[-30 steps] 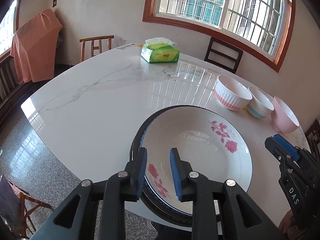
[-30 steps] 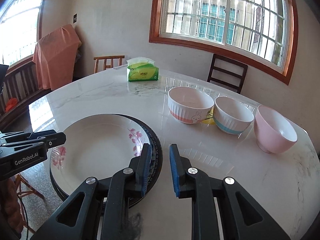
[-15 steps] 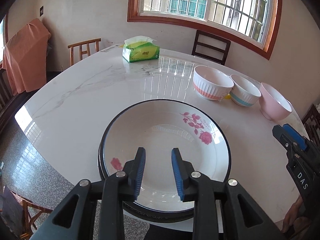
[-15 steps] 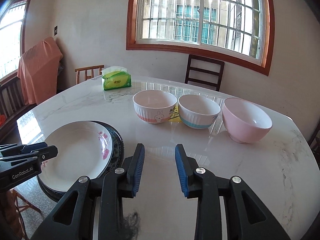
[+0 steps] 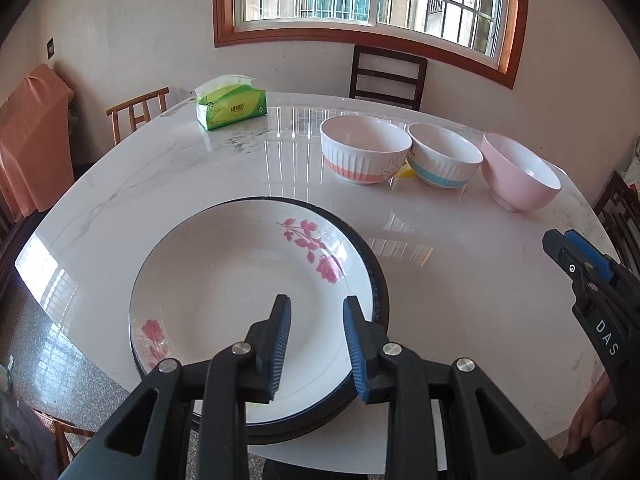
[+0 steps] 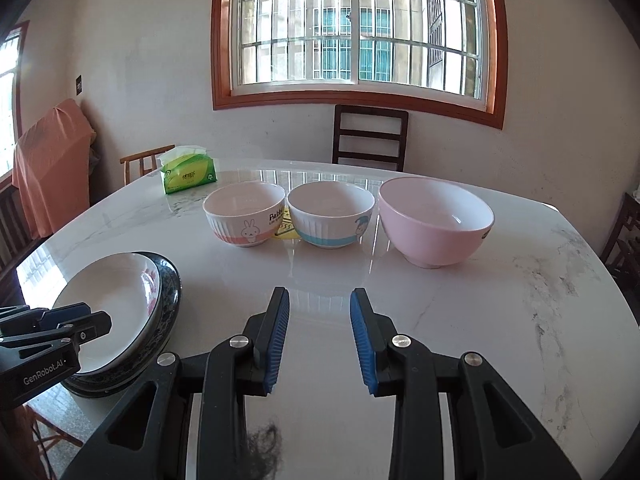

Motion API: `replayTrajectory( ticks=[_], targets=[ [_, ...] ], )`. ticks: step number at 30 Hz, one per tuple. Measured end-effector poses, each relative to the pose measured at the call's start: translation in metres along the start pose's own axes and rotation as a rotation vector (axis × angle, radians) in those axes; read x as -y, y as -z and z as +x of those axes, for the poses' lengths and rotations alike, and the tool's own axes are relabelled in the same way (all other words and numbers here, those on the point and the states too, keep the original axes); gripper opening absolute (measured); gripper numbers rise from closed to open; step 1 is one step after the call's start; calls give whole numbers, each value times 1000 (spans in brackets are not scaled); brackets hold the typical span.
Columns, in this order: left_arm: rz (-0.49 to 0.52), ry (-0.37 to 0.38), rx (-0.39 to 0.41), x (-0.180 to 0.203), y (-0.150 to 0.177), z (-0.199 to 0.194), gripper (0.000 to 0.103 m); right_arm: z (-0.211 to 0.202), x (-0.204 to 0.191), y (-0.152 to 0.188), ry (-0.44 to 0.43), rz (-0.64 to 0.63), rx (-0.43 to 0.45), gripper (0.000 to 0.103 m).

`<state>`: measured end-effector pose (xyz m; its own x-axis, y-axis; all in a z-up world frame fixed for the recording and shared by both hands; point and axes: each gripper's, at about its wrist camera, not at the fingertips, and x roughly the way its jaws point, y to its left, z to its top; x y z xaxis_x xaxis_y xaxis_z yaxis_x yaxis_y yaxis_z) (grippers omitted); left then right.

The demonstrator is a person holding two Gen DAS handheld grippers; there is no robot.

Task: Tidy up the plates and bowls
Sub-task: 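Withdraw both grippers from the stack and move them toward the bowls, then close both grippers on the rim of the pink bowl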

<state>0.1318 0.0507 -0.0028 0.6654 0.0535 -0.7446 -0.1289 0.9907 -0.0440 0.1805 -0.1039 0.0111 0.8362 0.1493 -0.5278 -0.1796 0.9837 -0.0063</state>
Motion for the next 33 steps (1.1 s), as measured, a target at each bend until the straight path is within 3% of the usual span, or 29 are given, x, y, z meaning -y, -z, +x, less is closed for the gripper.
replayTrajectory(
  ticks=[15, 24, 29, 33],
  targets=[
    [97, 32, -15, 63, -13, 7, 28, 4, 46, 5, 30, 64, -10, 32],
    [147, 66, 0, 102, -29, 9, 39, 10, 73, 8, 47, 93, -22, 32],
    [165, 115, -26, 125, -44, 19, 40, 16, 88, 9, 56, 105, -36, 33],
    [138, 201, -72, 139, -63, 34, 41, 22, 109, 9, 52, 134, -41, 33]
  ],
)
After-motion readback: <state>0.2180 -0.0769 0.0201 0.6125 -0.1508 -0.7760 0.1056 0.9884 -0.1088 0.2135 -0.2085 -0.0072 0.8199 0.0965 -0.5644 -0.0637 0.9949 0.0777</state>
